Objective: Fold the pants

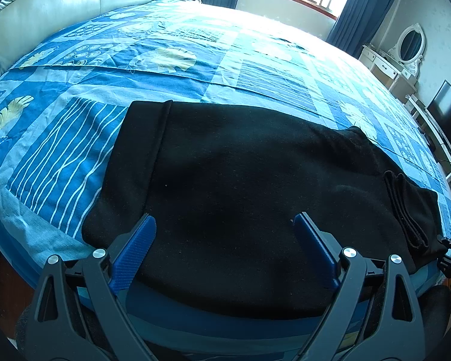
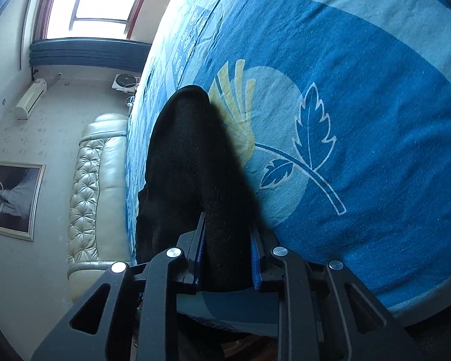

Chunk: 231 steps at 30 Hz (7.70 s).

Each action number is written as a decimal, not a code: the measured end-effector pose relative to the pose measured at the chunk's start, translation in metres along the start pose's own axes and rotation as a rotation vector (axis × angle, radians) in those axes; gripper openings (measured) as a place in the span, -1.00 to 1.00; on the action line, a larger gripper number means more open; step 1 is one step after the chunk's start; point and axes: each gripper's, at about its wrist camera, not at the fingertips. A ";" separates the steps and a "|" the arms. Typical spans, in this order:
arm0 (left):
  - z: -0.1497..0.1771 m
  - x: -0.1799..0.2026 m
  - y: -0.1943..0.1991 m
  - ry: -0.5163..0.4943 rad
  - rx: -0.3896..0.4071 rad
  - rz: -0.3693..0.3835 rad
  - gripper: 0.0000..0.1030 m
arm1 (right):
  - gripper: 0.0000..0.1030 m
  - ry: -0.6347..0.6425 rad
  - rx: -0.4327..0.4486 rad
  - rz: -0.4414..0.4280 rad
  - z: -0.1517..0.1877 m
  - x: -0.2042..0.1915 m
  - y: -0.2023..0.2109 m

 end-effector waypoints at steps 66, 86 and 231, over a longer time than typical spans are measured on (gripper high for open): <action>-0.078 -0.092 -0.055 0.334 -0.334 0.565 -0.69 | 0.26 0.318 0.339 0.150 0.020 -0.046 0.038; -0.126 0.168 0.052 -0.200 -0.216 0.507 -0.71 | 0.70 0.263 0.370 0.167 0.017 -0.037 0.044; -0.029 0.129 -0.047 -0.120 -0.181 0.307 0.87 | -0.14 0.266 -0.019 0.003 -0.031 -0.017 0.050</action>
Point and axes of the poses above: each gripper's, at about its wrist camera, not at the fingertips, and y roughly against the way its jaws point, x to its right, z to its underside, and after that the axes turned 2 degrees about z, right-handed
